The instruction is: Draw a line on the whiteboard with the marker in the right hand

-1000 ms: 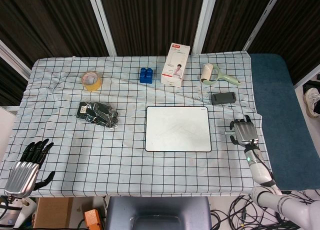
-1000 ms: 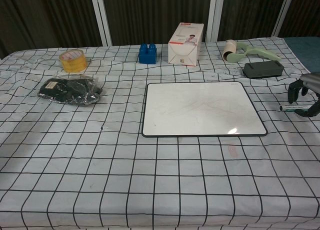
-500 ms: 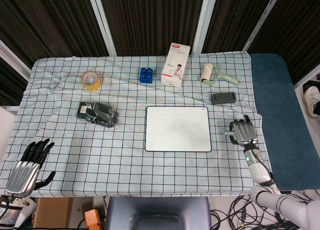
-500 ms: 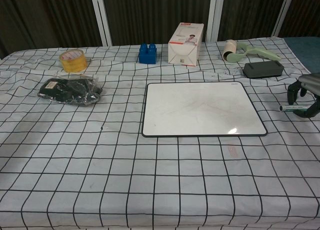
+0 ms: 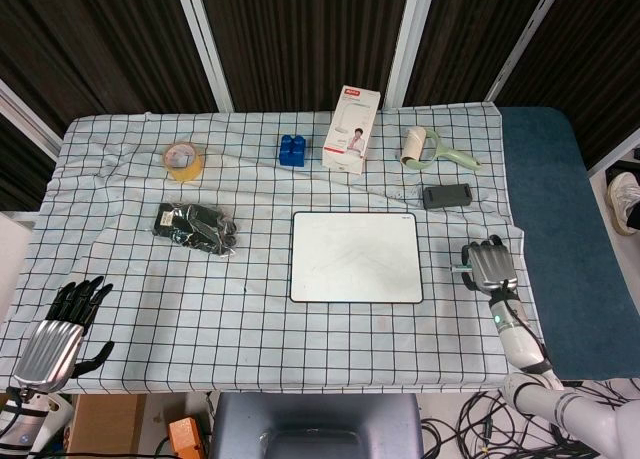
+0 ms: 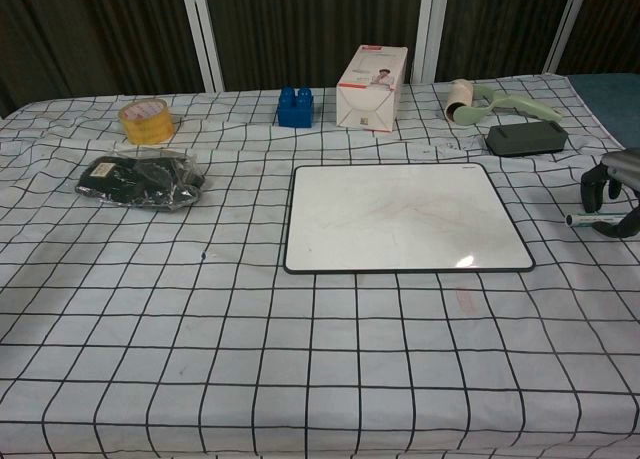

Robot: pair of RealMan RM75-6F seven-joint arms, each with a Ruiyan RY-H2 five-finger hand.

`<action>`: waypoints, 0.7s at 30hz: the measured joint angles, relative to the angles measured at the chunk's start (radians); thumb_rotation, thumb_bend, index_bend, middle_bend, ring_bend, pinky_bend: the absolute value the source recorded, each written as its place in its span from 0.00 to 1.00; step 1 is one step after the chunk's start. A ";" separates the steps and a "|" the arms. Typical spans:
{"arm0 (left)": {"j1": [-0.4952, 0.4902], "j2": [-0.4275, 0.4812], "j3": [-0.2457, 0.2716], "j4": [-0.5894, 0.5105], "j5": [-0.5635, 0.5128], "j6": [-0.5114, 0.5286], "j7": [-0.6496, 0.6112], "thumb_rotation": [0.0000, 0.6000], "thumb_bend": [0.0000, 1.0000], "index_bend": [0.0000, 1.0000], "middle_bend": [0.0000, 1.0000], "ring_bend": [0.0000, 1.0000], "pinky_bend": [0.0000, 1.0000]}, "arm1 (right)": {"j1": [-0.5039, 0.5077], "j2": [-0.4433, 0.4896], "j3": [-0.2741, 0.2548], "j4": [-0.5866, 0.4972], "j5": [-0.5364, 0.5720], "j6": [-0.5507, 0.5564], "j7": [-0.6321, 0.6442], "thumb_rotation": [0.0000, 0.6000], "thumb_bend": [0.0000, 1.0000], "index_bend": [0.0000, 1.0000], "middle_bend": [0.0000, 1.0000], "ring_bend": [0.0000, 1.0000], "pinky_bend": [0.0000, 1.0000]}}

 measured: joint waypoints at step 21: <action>-0.002 0.003 0.000 -0.005 -0.006 -0.004 0.000 1.00 0.32 0.00 0.00 0.00 0.01 | -0.008 -0.045 -0.013 0.067 -0.047 0.051 0.013 1.00 0.42 0.88 0.68 0.66 0.62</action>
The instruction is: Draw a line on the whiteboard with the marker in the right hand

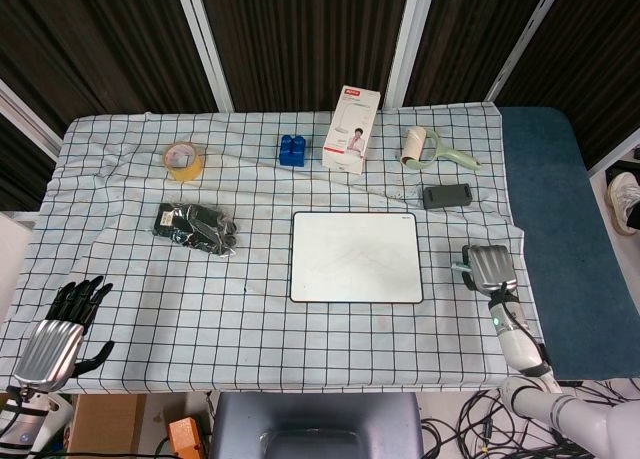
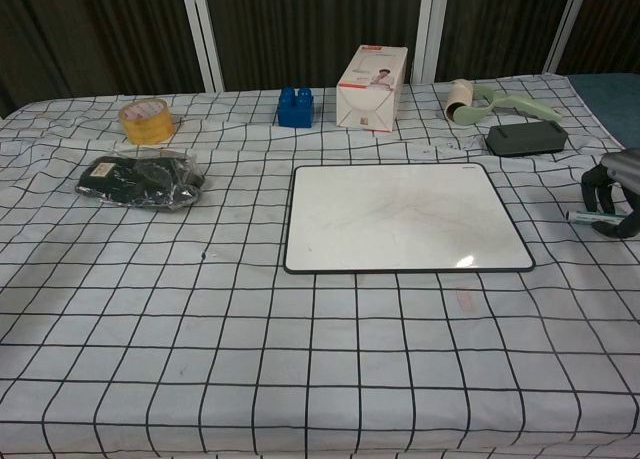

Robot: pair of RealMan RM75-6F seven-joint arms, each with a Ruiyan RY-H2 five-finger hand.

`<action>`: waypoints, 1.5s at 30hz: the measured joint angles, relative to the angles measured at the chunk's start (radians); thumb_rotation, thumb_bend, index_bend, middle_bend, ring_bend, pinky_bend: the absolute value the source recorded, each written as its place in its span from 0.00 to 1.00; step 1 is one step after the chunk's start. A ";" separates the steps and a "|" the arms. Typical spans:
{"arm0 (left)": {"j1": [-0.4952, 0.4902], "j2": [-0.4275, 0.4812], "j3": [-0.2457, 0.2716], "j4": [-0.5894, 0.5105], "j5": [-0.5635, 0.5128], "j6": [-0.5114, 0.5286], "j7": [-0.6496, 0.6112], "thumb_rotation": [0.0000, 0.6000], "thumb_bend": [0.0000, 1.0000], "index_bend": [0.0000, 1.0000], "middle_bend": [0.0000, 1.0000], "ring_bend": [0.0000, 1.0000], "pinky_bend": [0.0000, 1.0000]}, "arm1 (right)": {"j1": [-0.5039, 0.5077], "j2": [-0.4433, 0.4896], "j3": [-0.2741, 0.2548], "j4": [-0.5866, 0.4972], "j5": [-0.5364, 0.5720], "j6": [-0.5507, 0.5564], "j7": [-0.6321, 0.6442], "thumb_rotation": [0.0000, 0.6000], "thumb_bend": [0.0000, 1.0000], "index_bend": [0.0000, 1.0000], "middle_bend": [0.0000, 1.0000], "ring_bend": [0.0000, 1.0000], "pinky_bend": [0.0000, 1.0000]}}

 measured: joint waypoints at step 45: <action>-0.011 0.014 -0.013 0.011 -0.021 -0.007 -0.049 1.00 0.32 0.00 0.00 0.00 0.01 | 0.276 -0.321 0.323 0.073 0.099 -0.074 0.765 1.00 0.49 1.00 0.79 0.77 0.75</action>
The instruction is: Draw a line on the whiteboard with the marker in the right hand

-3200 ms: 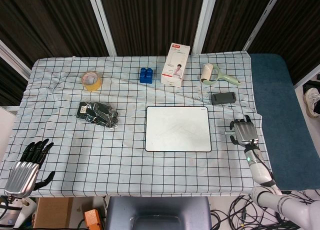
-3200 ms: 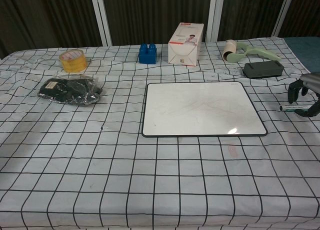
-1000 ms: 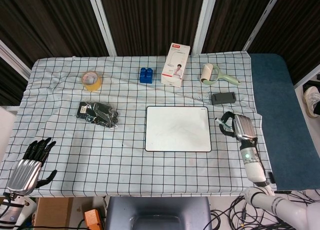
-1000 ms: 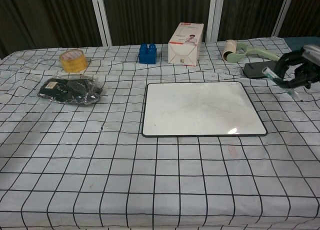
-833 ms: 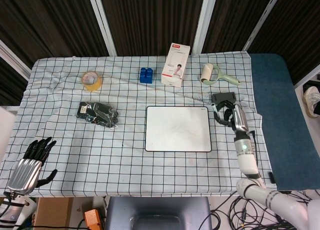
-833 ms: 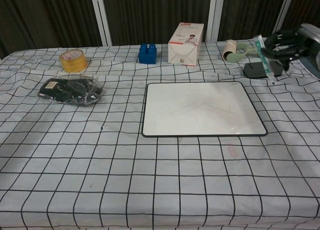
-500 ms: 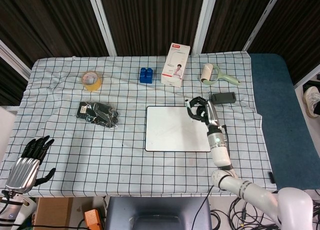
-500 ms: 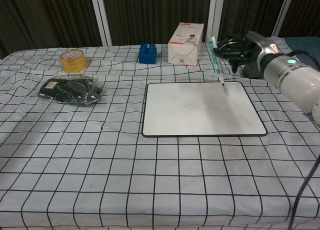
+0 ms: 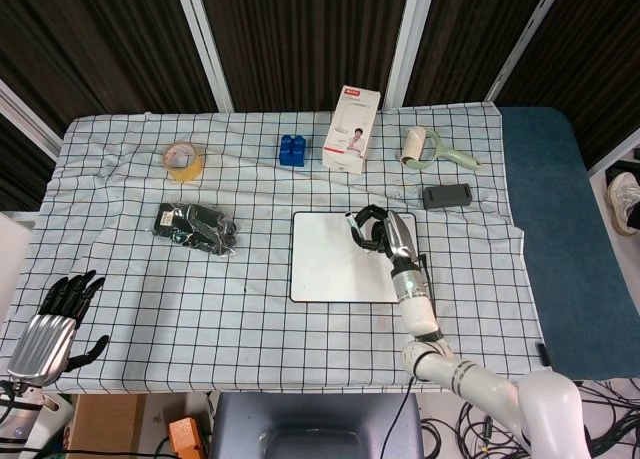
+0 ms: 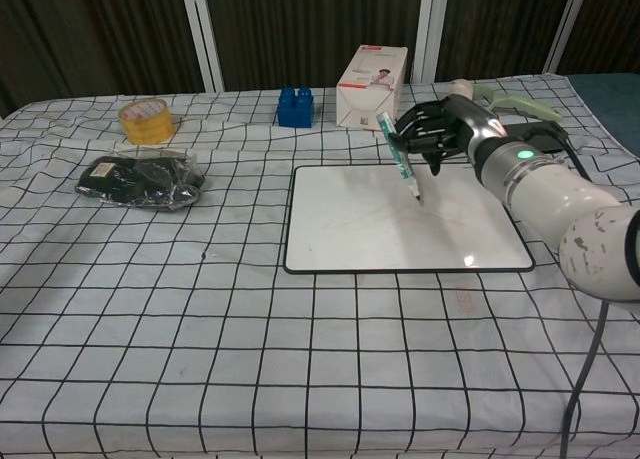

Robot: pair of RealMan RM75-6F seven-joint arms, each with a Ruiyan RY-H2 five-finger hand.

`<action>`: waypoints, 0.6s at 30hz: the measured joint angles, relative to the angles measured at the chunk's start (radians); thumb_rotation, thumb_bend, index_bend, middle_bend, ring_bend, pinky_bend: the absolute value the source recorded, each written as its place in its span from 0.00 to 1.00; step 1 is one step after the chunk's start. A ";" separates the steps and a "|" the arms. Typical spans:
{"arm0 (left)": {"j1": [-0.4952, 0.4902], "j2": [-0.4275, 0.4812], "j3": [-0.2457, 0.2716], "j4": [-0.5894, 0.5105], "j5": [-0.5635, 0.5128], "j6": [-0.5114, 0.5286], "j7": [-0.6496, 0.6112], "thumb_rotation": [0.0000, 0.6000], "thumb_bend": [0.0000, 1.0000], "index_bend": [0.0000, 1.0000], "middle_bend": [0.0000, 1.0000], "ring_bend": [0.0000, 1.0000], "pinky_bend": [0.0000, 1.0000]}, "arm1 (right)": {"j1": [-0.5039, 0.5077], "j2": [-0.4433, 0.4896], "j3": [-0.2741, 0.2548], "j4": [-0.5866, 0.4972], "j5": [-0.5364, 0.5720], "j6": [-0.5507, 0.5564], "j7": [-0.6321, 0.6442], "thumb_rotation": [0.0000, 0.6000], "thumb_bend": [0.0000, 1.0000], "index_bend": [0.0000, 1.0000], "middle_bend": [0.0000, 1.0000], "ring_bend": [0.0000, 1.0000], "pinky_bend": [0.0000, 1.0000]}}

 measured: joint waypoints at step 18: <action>0.004 0.004 0.002 0.000 0.006 0.010 -0.003 1.00 0.31 0.00 0.00 0.00 0.01 | -0.017 -0.022 -0.028 0.020 -0.023 -0.005 -0.023 1.00 0.49 1.00 0.79 0.77 0.75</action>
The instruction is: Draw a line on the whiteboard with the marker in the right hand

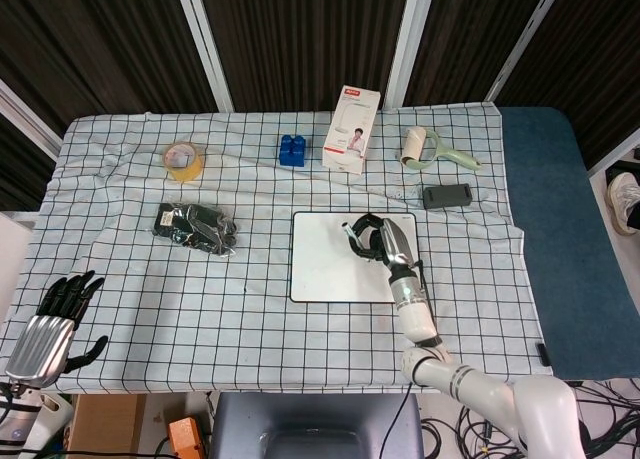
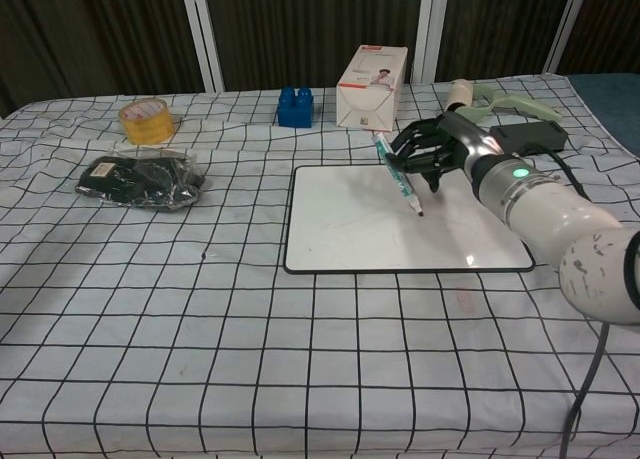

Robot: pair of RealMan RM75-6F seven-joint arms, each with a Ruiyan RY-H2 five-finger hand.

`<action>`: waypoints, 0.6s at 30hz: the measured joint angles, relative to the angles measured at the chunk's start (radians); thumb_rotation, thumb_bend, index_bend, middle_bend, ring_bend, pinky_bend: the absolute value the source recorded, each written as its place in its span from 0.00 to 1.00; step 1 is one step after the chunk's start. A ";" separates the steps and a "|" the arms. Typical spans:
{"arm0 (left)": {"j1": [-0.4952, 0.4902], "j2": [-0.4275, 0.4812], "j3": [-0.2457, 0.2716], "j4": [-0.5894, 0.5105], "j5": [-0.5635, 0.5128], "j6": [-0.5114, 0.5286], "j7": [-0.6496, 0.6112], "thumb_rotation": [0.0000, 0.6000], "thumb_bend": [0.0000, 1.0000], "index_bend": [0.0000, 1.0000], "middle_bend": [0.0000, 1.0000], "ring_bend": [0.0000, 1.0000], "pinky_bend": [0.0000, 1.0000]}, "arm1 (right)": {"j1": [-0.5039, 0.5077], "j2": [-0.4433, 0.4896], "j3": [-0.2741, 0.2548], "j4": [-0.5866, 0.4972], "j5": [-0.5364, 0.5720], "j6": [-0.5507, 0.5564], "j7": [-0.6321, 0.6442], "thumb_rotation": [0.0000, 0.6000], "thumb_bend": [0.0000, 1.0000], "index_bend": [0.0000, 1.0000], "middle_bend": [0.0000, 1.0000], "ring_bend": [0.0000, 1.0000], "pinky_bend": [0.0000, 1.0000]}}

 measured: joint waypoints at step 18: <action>0.000 -0.005 0.006 -0.004 0.011 0.000 0.019 1.00 0.31 0.00 0.00 0.00 0.01 | -0.197 0.119 -0.112 -0.188 -0.063 0.061 0.077 1.00 0.49 1.00 0.79 0.78 0.75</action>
